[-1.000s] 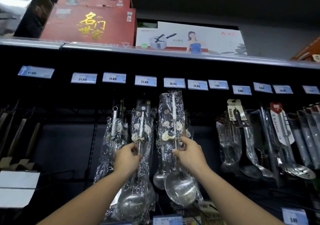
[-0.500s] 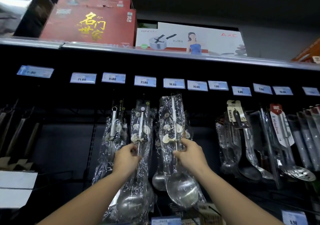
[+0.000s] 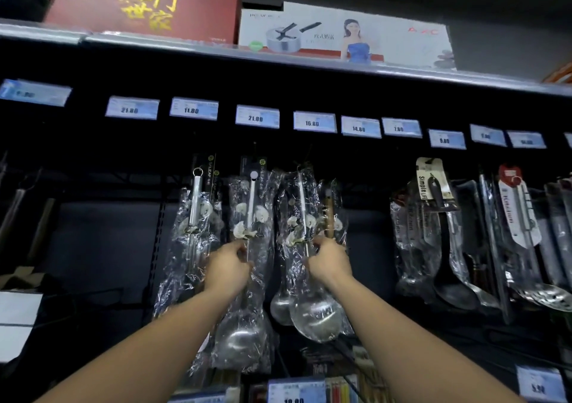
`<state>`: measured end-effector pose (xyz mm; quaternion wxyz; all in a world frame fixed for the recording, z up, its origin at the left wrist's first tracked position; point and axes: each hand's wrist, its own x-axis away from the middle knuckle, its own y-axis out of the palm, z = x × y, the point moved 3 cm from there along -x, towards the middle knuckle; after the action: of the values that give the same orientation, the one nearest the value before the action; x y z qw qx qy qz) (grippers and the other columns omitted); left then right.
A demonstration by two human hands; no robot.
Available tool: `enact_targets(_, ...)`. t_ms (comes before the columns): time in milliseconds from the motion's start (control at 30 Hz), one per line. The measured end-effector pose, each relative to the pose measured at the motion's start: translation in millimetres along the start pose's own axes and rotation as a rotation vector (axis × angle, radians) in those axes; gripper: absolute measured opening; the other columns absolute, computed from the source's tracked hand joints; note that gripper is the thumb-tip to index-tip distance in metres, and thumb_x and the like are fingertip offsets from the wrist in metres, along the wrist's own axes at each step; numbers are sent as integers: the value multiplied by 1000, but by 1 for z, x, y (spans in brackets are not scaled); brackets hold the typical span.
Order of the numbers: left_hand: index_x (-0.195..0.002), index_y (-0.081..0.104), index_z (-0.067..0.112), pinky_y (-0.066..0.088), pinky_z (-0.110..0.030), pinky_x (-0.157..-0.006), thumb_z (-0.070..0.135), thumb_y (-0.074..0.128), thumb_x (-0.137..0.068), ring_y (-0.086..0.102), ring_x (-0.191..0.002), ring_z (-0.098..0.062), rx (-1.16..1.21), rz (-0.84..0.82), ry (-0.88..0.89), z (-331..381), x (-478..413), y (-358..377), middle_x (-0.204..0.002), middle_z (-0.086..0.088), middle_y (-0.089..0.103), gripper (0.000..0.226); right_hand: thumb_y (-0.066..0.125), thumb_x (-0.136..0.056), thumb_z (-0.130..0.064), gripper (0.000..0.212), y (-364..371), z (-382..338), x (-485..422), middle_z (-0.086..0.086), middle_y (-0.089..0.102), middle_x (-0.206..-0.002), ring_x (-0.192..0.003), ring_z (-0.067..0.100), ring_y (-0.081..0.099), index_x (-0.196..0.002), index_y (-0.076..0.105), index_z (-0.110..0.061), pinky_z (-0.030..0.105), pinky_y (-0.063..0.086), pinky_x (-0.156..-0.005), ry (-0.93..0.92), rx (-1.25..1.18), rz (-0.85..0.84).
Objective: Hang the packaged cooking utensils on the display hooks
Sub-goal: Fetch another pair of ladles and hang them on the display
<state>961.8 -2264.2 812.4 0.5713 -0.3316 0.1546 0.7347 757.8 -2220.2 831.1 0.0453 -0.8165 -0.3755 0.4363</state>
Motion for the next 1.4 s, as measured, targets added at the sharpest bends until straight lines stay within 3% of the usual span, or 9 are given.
enact_targets(100,-139,55,14,35,-14,-33,9,69,-92,53,-46,-8,-14,10,-20,-8,-13,8,-94,-1,69,49,71,-90,-16,60,18,7,-14,1,69,-97,-71,15,67,-145,47,-19,33,59,-65,24,-19,-20)
enact_targets(300,-138,56,16,42,-25,-39,5,62,-94,61,-52,-16,-159,24,60,-17,-22,19,-92,0,69,45,66,-95,-14,65,39,13,-25,4,50,-149,-65,7,64,-153,36,-20,17,45,-48,12,-3,-18)
enact_targets(467,-138,55,15,41,-22,-39,9,65,-94,58,-53,-13,-201,22,95,-16,-17,20,-101,0,67,46,66,-95,-16,66,45,15,-23,7,53,-146,-52,5,57,-153,35,-19,19,45,-42,13,4,-13)
enact_targets(567,-131,58,14,47,-21,-43,9,68,-92,61,-59,-11,-222,19,86,-13,-11,18,-88,2,66,40,67,-94,-19,59,48,15,-17,7,70,-109,-45,3,51,-147,42,-12,15,37,-36,27,-28,-46)
enact_targets(700,-118,59,14,44,-17,-51,14,70,-90,63,-70,-9,-255,27,75,-8,0,16,-88,1,65,30,70,-92,-23,27,38,10,-6,1,65,-81,-49,6,52,-114,61,-13,18,37,-41,43,-72,-81)
enact_targets(867,-107,60,9,35,-11,-54,18,73,-89,56,-70,-4,-267,67,123,0,20,6,-92,-1,66,25,68,-93,-18,19,16,7,11,4,66,-89,-59,10,59,-106,60,-7,19,39,-42,71,-46,-84)
enact_targets(1033,-120,57,7,40,-11,-52,20,73,-89,58,-69,-2,-300,67,106,6,46,-12,-82,7,59,37,68,-89,-15,8,-8,12,31,7,70,-87,-69,19,66,-90,65,-7,33,55,-56,76,5,-94)
enact_targets(1233,-115,65,7,51,-21,-68,28,73,-89,65,-78,-12,-465,-32,63,9,84,-29,-92,0,69,34,74,-86,-22,20,-27,23,71,-2,65,-90,-85,18,65,-103,69,-13,34,57,-80,48,51,-171)
enact_targets(1400,-125,64,9,52,-24,-69,29,72,-90,62,-72,-11,-660,-132,120,18,129,-34,-107,-7,72,41,75,-86,-26,47,-36,27,117,7,68,-116,-101,24,66,-128,61,-10,39,56,-89,-11,169,-268)
